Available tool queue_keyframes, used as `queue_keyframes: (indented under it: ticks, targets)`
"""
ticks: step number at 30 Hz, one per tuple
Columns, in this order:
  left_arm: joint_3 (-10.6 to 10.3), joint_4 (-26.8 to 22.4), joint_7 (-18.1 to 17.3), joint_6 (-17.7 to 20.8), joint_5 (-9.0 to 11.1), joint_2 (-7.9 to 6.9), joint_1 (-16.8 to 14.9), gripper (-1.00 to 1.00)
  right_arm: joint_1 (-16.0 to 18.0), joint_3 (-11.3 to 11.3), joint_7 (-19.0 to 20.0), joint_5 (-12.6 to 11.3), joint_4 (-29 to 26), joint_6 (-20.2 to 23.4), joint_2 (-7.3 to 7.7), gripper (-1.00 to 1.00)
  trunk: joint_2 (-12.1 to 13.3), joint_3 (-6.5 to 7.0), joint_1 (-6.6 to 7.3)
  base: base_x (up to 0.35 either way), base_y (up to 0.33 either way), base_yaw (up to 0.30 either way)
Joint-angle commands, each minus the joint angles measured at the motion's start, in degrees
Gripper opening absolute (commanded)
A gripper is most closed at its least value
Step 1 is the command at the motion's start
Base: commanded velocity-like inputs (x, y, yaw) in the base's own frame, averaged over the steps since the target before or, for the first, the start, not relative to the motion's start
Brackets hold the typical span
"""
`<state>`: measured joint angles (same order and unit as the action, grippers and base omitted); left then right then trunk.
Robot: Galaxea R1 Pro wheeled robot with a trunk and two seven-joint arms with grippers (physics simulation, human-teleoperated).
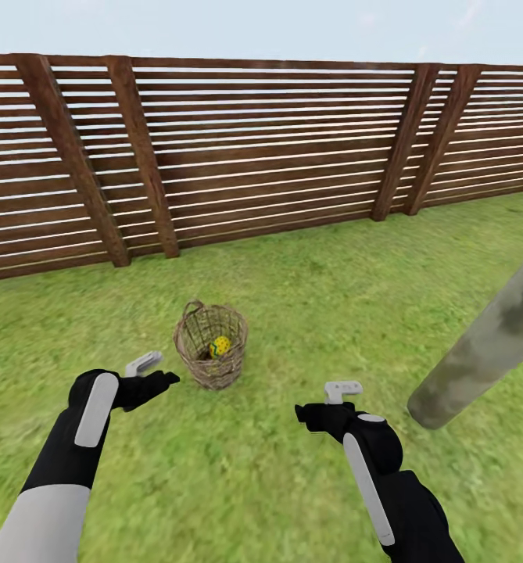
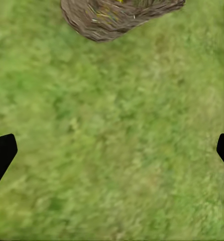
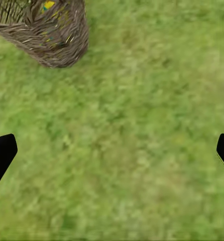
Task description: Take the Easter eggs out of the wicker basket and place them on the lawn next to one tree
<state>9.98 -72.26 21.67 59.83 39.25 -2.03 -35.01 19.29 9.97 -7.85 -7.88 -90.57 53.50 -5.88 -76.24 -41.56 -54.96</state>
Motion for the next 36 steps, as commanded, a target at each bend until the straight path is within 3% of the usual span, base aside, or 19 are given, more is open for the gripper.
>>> queue_keyframes:
  ticks: [1,5,8,21,36]
  targets:
    - [0.1,-0.1,0.5,0.2,1.0,-0.06,0.0,1.00,0.0,0.0,-0.6,-0.6,0.0,0.2,0.00,1.00,0.0,-0.04,-0.03,0.328,0.000,-0.042]
    - [0.7,-0.1,0.5,0.2,2.8,-1.13,0.0,1.00,0.0,0.1,-0.6,-0.6,0.0,0.2,0.00,1.00,0.0,-0.02,-0.03,0.330,0.000,-0.018]
    - [0.8,0.0,0.6,0.2,3.1,-1.35,0.0,1.00,0.0,0.1,-0.6,-0.6,0.0,0.2,0.00,1.00,0.0,-0.01,-0.03,0.331,0.000,-0.006]
    - [0.8,-0.1,0.5,0.2,3.4,-1.57,0.0,1.00,0.0,0.1,-0.6,-0.6,0.0,0.1,0.00,1.00,0.0,0.08,-0.03,0.333,0.000,-0.013]
    - [0.9,-0.1,0.6,0.2,3.4,-1.57,0.0,1.00,0.0,0.0,-0.6,-0.6,0.0,0.2,0.00,1.00,0.0,1.00,-0.03,0.323,0.027,-0.186]
